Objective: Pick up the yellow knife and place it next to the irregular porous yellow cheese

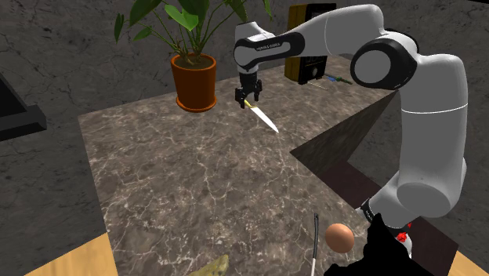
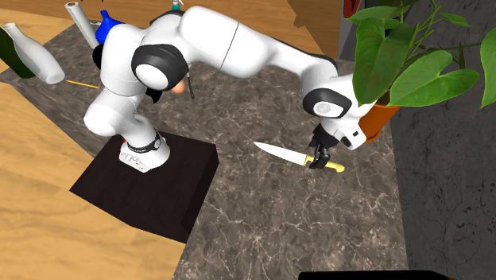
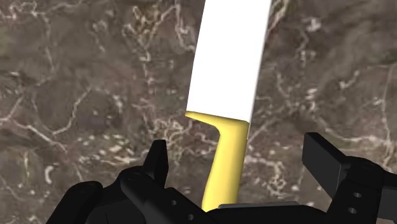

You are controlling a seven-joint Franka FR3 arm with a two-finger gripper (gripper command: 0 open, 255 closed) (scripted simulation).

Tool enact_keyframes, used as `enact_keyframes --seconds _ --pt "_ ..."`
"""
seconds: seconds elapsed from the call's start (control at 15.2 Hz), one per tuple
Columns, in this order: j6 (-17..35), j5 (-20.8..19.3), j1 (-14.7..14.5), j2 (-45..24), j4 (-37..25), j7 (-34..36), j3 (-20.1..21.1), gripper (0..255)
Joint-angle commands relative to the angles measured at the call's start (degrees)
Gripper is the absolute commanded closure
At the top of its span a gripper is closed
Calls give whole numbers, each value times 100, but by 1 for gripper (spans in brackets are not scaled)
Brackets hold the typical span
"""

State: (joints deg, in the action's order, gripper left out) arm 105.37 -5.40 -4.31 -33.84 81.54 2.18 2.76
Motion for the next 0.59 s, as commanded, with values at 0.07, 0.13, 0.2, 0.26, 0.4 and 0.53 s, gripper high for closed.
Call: enact_keyframes --seconds 0.07,0.13,0.2,0.26,0.4,0.53 --pt "33 -1 3 1 32 -1 -1 0" --pt "33 -1 3 1 32 -1 -1 0" --pt "33 -1 3 1 32 -1 -1 0" --pt "33 -1 3 1 32 -1 -1 0" --pt "32 -1 3 1 31 0 -1 255" --pt "32 -1 3 1 31 0 -1 255"
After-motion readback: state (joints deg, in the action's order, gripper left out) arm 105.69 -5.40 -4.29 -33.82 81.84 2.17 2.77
